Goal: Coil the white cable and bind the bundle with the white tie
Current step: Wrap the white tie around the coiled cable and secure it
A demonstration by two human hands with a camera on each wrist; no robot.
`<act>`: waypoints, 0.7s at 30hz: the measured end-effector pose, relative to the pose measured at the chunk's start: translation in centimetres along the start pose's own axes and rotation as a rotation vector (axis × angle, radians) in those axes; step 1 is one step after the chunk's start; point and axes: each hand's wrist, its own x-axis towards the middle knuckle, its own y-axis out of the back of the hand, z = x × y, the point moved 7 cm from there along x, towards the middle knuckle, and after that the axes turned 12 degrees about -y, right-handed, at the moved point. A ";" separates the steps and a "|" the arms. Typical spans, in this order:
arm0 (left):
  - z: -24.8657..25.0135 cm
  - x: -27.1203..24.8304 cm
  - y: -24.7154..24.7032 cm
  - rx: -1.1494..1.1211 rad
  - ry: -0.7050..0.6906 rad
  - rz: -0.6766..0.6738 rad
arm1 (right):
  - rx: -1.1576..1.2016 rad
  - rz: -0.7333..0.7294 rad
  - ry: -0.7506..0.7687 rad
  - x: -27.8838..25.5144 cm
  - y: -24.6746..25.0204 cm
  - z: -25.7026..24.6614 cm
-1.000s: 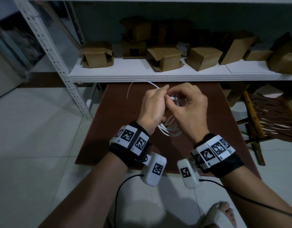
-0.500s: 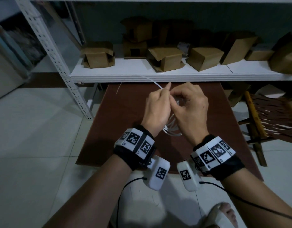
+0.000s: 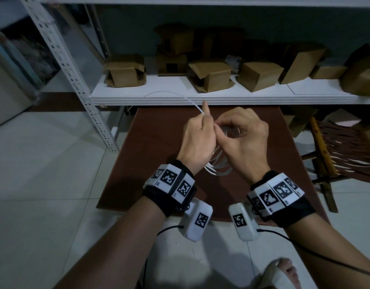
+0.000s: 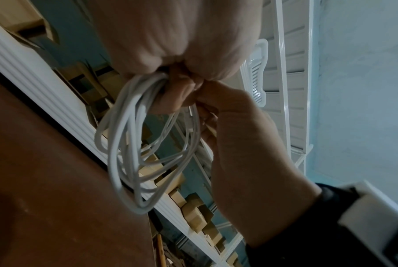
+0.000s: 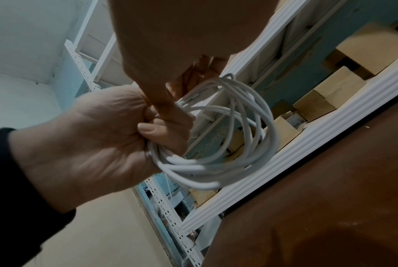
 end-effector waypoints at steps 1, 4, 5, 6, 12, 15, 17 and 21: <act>0.0 0.0 -0.1 -0.008 0.004 -0.002 | -0.001 -0.005 -0.004 0.0 0.0 0.1; -0.6 0.0 -0.9 -0.150 0.110 -0.068 | 0.007 -0.058 -0.056 0.2 0.2 0.6; -0.9 0.0 -0.9 -0.213 0.159 -0.081 | 0.024 -0.079 -0.075 0.3 0.2 0.8; -1.1 0.2 -0.9 -0.272 0.199 -0.091 | 0.042 -0.092 -0.089 0.4 0.4 1.0; -1.1 0.1 -1.3 -0.445 0.270 -0.175 | 0.094 -0.066 -0.181 0.9 0.8 2.1; -1.3 0.1 -1.5 -0.380 0.261 -0.224 | 0.105 -0.090 -0.208 1.1 0.7 2.4; -1.3 0.1 -1.6 -0.312 0.222 -0.259 | 0.093 -0.141 -0.218 1.2 0.4 2.6; -1.5 0.1 -1.9 -0.238 0.209 -0.279 | 0.114 -0.352 -0.337 0.7 -1.1 3.2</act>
